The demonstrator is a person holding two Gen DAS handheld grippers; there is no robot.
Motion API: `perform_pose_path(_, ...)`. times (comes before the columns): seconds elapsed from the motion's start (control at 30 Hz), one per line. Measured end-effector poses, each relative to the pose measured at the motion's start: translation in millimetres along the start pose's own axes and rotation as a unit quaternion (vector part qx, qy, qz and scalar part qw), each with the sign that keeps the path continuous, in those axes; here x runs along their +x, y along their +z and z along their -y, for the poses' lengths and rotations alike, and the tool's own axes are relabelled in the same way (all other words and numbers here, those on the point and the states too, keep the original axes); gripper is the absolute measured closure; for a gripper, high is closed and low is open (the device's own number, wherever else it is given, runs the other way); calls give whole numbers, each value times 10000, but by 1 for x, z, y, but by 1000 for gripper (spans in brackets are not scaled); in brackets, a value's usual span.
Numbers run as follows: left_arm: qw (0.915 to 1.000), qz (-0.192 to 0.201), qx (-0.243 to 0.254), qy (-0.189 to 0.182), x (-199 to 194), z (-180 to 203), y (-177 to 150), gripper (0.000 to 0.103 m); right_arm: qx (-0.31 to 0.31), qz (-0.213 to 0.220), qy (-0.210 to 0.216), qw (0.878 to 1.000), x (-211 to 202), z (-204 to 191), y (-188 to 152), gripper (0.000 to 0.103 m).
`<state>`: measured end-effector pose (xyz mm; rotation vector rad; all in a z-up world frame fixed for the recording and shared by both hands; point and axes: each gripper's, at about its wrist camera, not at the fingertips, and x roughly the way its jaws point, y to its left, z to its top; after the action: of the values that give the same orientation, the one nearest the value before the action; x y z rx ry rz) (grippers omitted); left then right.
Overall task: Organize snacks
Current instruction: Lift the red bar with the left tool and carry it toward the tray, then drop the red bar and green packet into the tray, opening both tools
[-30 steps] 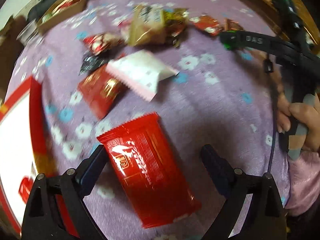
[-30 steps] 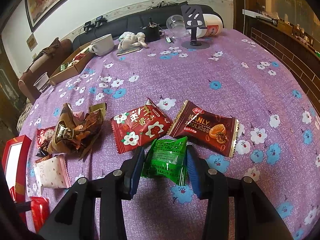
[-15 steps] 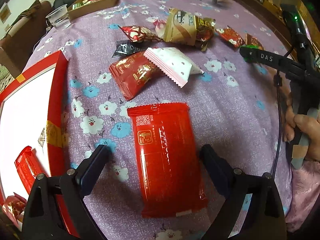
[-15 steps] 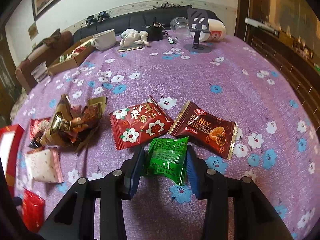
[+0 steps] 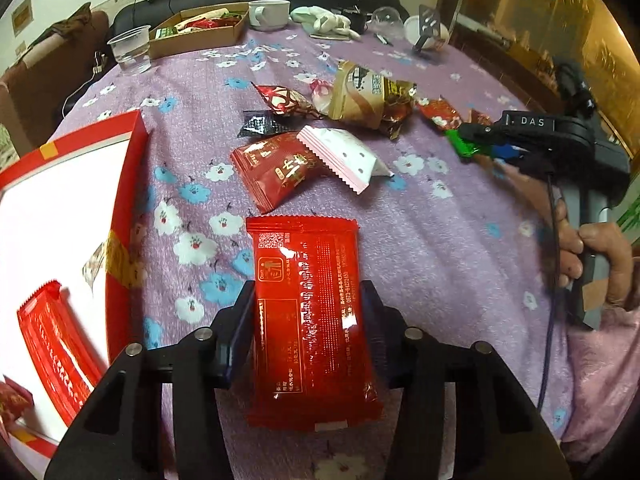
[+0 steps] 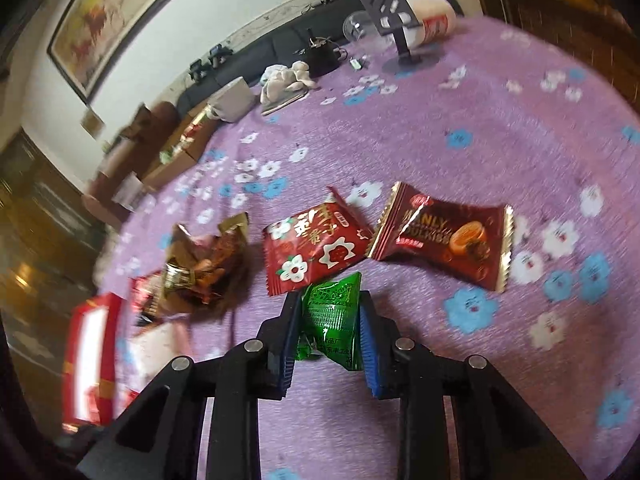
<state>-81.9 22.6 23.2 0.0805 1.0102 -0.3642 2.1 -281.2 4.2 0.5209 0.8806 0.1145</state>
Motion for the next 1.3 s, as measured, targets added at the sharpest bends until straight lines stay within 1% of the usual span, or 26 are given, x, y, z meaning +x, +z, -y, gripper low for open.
perform_pose_path(0.03, 10000, 36, -6, -22, -2, 0, 1, 55, 112, -43, 264, 9996, 0, 2, 1, 75)
perform_pose_path(0.13, 9997, 212, -81, -92, -16, -1, -1, 55, 205, -40, 778, 9968, -3, 1, 1, 75)
perform_pose_path(0.3, 9980, 594, -187, -117, -42, -7, -1, 55, 163, 128, 1511, 9883, -13, -7, 3, 75)
perform_pose_path(0.4, 9964, 822, -220, -29, -55, -14, -1, 55, 136, 186, 1776, 9838, -16, -11, 2, 75)
perform_pose_path(0.5, 9939, 1055, -319, 94, -69, -25, -3, 55, 68, 272, 1870, 9820, -20, -16, 0, 75)
perform_pose_path(0.57, 9921, 1171, -408, 185, -76, -36, -4, 55, 21, 289, 1857, 9822, -21, -19, 0, 75)
perform_pose_path(0.63, 9902, 1256, -541, 296, -83, -49, -5, 55, -15, 206, 1842, 9827, -18, -23, -4, 75)
perform_pose_path(0.7, 9884, 1301, -670, 398, -87, -63, -7, 55, -74, 132, 1820, 9832, -17, -31, -10, 75)
perform_pose_path(0.8, 9864, 1319, -848, 487, -89, -80, -11, 55, -160, 89, 1920, 9812, -19, -46, -19, 75)
perform_pose_path(0.9, 9840, 1335, -1021, 601, -92, -99, -17, 55, -297, 31, 2150, 9762, -23, -72, -29, 75)
perform_pose_path(0.97, 9824, 1344, -1115, 671, -92, -108, -20, 55, -445, -34, 2220, 9740, -21, -93, -35, 75)
perform_pose_path(1.1, 9783, 1367, -1354, 770, -95, -132, -30, 55, -816, -340, 2397, 9668, -8, -143, -52, 76)
perform_pose_path(1.23, 9739, 1347, -1590, 906, -96, -153, -39, 55, -1185, -812, 2536, 9566, 17, -196, -77, 76)
perform_pose_path(1.3, 9718, 1309, -1700, 977, -95, -164, -44, 55, -1327, -1003, 2585, 9516, 28, -215, -89, 76)
